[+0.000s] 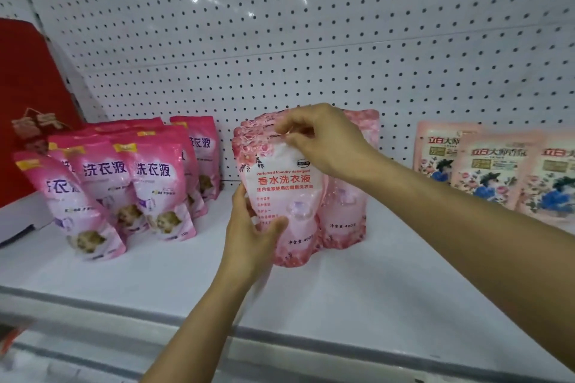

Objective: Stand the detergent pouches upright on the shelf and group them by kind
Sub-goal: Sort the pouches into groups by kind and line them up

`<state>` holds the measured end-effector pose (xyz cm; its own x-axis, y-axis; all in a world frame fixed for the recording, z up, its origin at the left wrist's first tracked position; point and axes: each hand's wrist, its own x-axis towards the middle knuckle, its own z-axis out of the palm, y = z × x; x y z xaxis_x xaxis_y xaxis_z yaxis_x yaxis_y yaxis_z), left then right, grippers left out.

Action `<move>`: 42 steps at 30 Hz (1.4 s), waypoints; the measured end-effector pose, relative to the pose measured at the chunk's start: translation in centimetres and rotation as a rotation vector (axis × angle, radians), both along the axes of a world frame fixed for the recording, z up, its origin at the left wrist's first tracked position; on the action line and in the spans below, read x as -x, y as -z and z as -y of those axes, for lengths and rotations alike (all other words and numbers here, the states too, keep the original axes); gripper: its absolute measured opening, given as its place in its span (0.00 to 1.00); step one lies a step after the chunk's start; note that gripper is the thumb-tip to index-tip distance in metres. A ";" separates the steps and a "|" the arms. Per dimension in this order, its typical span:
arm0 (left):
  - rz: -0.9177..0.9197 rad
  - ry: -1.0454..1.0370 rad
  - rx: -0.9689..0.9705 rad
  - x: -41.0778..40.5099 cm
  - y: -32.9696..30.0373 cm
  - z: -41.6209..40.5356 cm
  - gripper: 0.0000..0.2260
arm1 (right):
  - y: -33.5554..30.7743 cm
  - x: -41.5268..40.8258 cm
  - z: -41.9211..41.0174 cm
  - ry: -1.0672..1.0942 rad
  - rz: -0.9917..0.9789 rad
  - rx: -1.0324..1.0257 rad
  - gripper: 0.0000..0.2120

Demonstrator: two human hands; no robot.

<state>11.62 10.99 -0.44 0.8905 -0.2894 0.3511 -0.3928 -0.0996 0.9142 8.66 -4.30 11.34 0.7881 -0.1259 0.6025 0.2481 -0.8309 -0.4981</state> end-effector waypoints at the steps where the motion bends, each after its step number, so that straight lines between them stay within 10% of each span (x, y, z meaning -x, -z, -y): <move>1: 0.003 0.004 0.004 0.0 0.2 0.0 0.33 | 0.3 0.6 0.3 -0.018 0.027 0.005 0.11; 8: 0.499 -0.424 0.058 2.7 -0.9 1.4 0.36 | 3.4 6.8 5.5 0.078 0.354 0.235 0.15; 12: 0.928 -0.118 0.051 7.3 -2.1 7.3 0.24 | 3.9 10.7 14.1 0.336 0.232 0.313 0.14; 19: 0.215 0.325 -0.134 10.4 -3.3 23.2 0.33 | 2.3 17.3 29.8 0.858 -0.252 0.131 0.30; 23: -0.288 0.299 0.061 9.5 -3.8 30.8 0.30 | 3.7 18.9 32.7 0.786 -0.133 -0.267 0.39; 27: -0.326 0.176 0.079 9.4 -2.2 33.2 0.10 | 6.5 19.1 33.5 0.528 -0.169 -0.768 0.33; 30: -0.357 0.143 0.203 8.7 -1.7 31.6 0.06 | 9.1 18.8 33.2 0.458 -0.351 -0.725 0.16; 42: -0.729 0.218 0.301 2.1 -1.3 28.9 0.08 | 10.9 13.3 34.6 0.550 -0.220 -0.821 0.15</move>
<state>9.53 -17.88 0.85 0.8597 -0.4681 -0.2044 0.3287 0.2006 0.9229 -4.66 -38.88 0.41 0.5791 -0.8151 0.0146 -0.2321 -0.1820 -0.9555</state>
